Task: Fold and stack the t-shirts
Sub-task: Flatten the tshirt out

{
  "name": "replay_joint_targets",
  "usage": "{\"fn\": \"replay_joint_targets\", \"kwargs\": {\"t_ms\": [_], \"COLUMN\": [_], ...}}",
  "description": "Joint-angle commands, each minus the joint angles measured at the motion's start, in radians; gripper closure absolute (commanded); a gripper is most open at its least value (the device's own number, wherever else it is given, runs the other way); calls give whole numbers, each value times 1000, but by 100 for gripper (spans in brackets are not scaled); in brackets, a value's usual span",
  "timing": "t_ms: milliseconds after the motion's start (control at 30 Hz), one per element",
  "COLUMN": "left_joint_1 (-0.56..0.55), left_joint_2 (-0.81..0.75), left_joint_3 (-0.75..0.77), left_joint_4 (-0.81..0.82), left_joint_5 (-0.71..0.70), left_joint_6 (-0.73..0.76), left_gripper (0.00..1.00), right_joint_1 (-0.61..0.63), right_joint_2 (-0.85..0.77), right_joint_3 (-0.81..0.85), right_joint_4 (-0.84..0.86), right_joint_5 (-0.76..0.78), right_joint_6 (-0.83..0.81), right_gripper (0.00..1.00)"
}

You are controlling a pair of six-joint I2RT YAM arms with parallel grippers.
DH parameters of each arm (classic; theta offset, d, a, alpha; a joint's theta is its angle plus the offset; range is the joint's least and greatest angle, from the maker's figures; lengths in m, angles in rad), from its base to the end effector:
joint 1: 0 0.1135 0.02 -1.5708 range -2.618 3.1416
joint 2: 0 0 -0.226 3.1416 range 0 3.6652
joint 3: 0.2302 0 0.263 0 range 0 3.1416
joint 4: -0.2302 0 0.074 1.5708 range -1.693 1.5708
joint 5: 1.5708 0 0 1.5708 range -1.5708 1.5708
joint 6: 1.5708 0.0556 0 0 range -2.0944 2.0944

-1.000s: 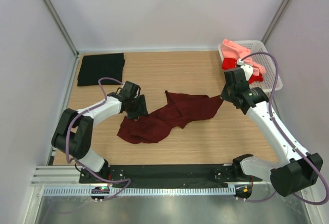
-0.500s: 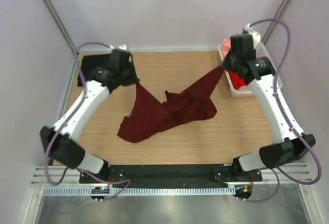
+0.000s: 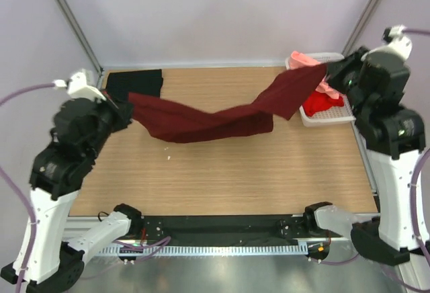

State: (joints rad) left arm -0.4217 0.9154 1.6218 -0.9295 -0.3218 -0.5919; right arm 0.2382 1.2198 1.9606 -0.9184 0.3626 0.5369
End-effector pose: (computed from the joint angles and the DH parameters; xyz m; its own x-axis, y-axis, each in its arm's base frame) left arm 0.1547 -0.0501 0.4765 -0.2272 -0.4782 -0.8484 -0.0239 0.8736 -0.4860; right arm 0.2133 0.0315 0.5206 -0.0868 0.4710 -0.8778 0.1898 0.8728 0.4496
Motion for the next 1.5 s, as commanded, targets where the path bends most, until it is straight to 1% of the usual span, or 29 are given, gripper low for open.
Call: {"fn": "replay_joint_targets", "kwargs": {"t_ms": [0, 33, 67, 100, 133, 167, 200, 233, 267, 300, 333, 367, 433, 467, 567, 600, 667, 733, 800, 867, 933, 1033, 1067, 1167, 1300, 1467], "left_joint_1": [3, 4, 3, 3, 3, 3, 4, 4, 3, 4, 4, 4, 3, 3, 4, 4, 3, 3, 4, 3, 3, 3, 4, 3, 4, 4], "left_joint_2": [-27, -58, -109, -137, -171, -187, -200, -225, -236, -246, -259, -277, -299, -309, -319, -302, -273, -233, -195, -127, -54, 16, 46, 92, 120, 163], "left_joint_3": [-245, -322, -456, -533, -597, -705, -749, -784, -836, -853, -865, -870, -876, -881, -928, -944, -971, -1003, -1022, -1043, -1047, -1031, -1028, -1027, -1016, -1025], "left_joint_4": [-75, -46, -26, -6, 4, 8, 9, 8, 3, 0, -5, -29, -31, 0, 64, 108, 129, 173, 199, 247, 283, 270, 270, 270, 230, 265], "left_joint_5": [85, 114, 178, 205, 236, 245, 248, 219, 196, 166, 135, 86, 82, 101, 222, 286, 316, 341, 334, 337, 334, 253, 216, 173, 107, 136], "left_joint_6": [-113, -149, -179, -207, -283, -313, -339, -379, -394, -404, -425, -439, -459, -465, -490, -493, -493, -435, -398, -394, -388, -359, -350, -338, -359, -368], "left_gripper": [100, 100, 100, 100, 100, 100, 100, 89, 78, 65, 43, 34, 27, 27, 27, 29, 34, 36, 37, 41, 48, 53, 53, 55, 55, 55], "right_joint_1": [-2, -2, 0, 0, -2, -2, -2, -2, 0, 0, -2, -2, 0, 0, 0, -2, 0, -2, -2, -2, 0, -2, 0, 0, 0, -2], "right_joint_2": [-113, -153, -184, -213, -267, -294, -318, -357, -377, -394, -423, -437, -465, -488, -519, -531, -537, -542, -545, -542, -522, -497, -494, -493, -505, -503], "right_joint_3": [-299, -371, -438, -557, -612, -662, -757, -800, -878, -911, -940, -965, -1019, -1031, -1052, -1057, -1057, -1062, -1074, -1083, -1088, -1080, -1072, -1062, -1060, -1059], "right_joint_4": [-25, -17, -14, -14, -14, -11, -2, 13, 26, 36, 49, 55, 70, 73, 81, 81, 85, 93, 102, 119, 130, 145, 145, 142, 139, 142], "right_joint_5": [-37, -50, -66, -74, -91, -112, -137, -166, -232, -260, -278, -304, -324, -333, -350, -388, -404, -421, -435, -445, -448, -467, -478, -487, -484, -473], "right_joint_6": [31, 38, 60, 69, 93, 101, 112, 124, 139, 146, 150, 152, 153, 155, 163, 167, 167, 164, 158, 143, 129, 100, 86, 68, 51, 40], "right_gripper": [99, 99, 99, 99, 99, 99, 99, 99, 99, 99, 99, 99, 99, 99, 99, 99, 99, 99, 99, 99, 99, 99, 99, 99, 99, 99]}}
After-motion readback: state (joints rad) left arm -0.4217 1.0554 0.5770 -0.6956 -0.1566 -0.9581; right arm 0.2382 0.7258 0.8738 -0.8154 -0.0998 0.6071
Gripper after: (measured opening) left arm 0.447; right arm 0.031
